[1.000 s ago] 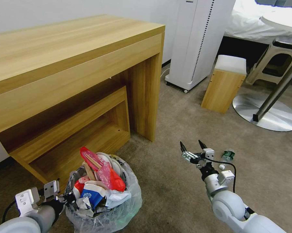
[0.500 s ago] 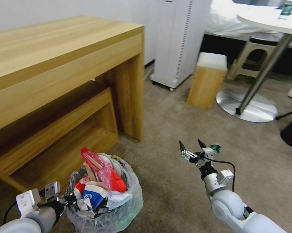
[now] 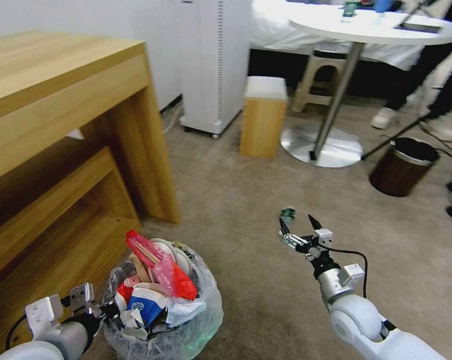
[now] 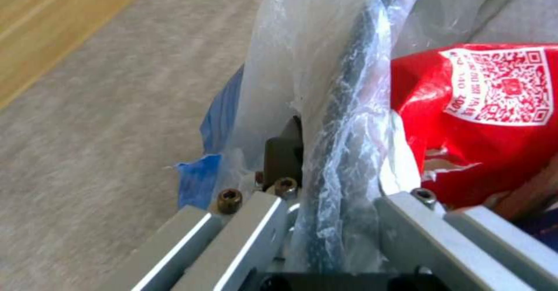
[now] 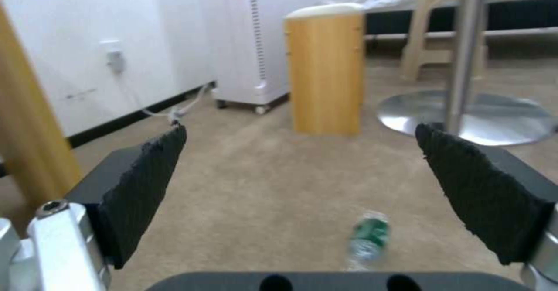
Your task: Pick up the trash bin and place the garbage on the floor into it.
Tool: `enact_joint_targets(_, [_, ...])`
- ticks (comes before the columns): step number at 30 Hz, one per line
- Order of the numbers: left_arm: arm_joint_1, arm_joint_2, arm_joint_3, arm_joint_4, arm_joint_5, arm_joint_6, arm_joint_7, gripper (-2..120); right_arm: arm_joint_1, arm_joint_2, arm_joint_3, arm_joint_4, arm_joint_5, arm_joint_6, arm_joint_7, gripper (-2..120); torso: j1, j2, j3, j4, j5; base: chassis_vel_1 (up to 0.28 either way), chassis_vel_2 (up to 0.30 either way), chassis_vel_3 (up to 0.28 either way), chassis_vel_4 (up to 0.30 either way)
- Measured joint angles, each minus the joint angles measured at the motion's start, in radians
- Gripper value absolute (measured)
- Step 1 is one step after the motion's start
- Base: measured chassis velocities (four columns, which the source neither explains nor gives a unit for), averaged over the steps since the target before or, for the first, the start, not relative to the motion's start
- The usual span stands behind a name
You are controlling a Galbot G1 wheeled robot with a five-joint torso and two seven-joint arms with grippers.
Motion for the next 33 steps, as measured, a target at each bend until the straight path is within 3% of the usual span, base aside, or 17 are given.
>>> enact_joint_targets(15, [0.004, 0.001, -0.005, -0.006, 0.002, 0.000, 0.001, 0, -0.005, 0.010, -0.015, -0.006, -0.016, 0.062, -0.068, 100, 0.000, 0.000, 0.000, 0.0004, 0.0000, -0.065, -0.058, -0.067, -0.058])
enact_joint_targets(33, [-0.009, 0.008, 0.005, 0.012, 0.004, 0.001, 0.002, 0, 0.038, 0.024, -0.072, -0.040, -0.040, 0.053, -0.067, 100, 0.000, 0.000, 0.000, 0.0006, 0.0000, -0.016, -0.019, -0.016, -0.017])
